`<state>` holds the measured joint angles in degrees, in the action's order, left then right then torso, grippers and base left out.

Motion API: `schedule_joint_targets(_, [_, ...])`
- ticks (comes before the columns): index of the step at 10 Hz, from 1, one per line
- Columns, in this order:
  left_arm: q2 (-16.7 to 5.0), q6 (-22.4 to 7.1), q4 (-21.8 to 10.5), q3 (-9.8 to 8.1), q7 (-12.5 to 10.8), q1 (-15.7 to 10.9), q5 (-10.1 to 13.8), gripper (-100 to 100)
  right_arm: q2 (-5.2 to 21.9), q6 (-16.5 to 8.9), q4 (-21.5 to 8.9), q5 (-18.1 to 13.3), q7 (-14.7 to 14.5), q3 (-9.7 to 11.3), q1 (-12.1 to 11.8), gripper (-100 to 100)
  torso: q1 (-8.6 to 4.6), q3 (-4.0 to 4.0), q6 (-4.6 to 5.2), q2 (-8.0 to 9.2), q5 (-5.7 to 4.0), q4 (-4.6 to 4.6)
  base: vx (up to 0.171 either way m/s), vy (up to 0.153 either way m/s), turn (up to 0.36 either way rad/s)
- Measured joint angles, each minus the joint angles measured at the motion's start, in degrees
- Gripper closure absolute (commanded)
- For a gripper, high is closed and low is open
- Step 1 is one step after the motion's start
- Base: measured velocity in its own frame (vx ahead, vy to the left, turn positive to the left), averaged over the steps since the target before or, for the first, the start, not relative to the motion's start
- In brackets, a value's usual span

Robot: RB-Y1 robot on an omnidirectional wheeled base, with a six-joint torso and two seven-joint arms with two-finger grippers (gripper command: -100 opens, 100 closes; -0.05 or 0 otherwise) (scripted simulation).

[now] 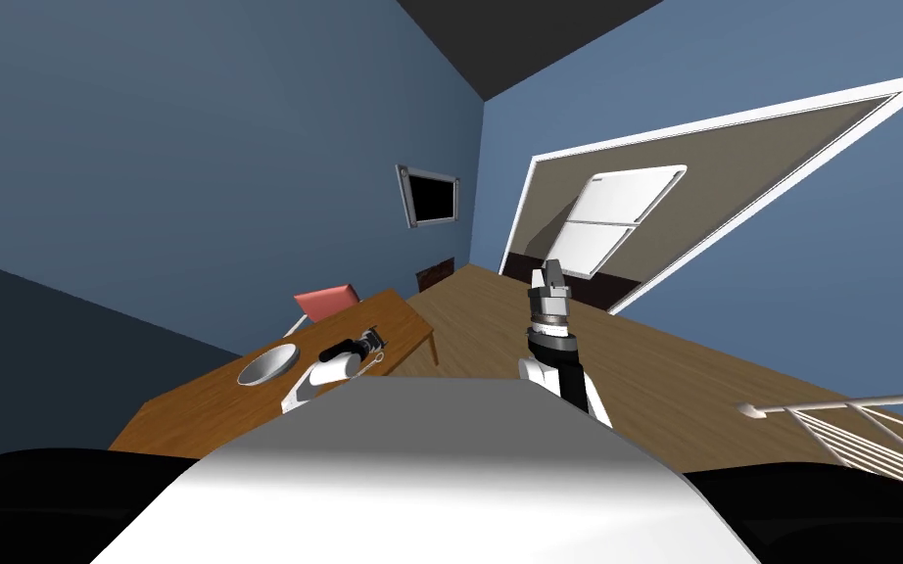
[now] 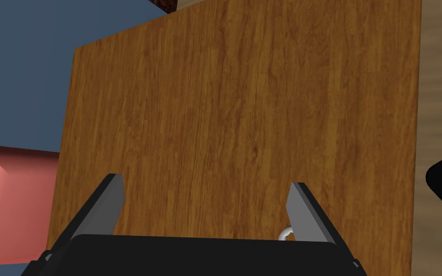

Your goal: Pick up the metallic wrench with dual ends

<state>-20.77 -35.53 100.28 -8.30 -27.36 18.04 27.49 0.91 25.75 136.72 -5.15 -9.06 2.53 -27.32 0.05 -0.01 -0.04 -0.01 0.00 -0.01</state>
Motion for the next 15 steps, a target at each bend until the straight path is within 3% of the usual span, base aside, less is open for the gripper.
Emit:
schedule_joint_targets(8, [-2.5, -11.7, -8.72, -2.01, -3.43, -0.7, 3.24, -100, 0.0, 0.0, 0.0, 0.0, 0.0, 0.0, 0.0, 0, 0.04, 0.02, -0.02, 0.03, 0.01, 0.01, 0.004, 0.032, -0.135])
schedule_joint_targets(10, [-2.9, -14.4, -9.56, -2.61, -4.26, 0.27, 3.89, -100, 0.0, 0.0, 0.0, 0.0, 0.0, 0.0, 0.0, 0, 0.04, 0.03, -0.03, 0.04, 0.01, 0.01, -0.001, 0.035, -0.124])
schedule_joint_targets(13, [-3.8, -19.4, -13.83, -3.38, -5.91, -1.1, 4.49, -100, 0.0, 0.0, 0.0, 0.0, 0.0, -0.01, -0.01, 0, 0.09, 0.01, -0.03, 0.03, 0.03, 0.0, -0.004, 0.044, -0.159])
schedule_joint_targets(15, [-4.33, -22.47, -14.28, -4.08, -6.79, 0.01, 5.18, -100, 0.0, 0.0, 0.0, 0.0, 0.0, -0.01, -0.01, 0, 0.04, 0.04, -0.05, 0.06, 0.01, 0.01, -0.007, 0.032, -0.101])
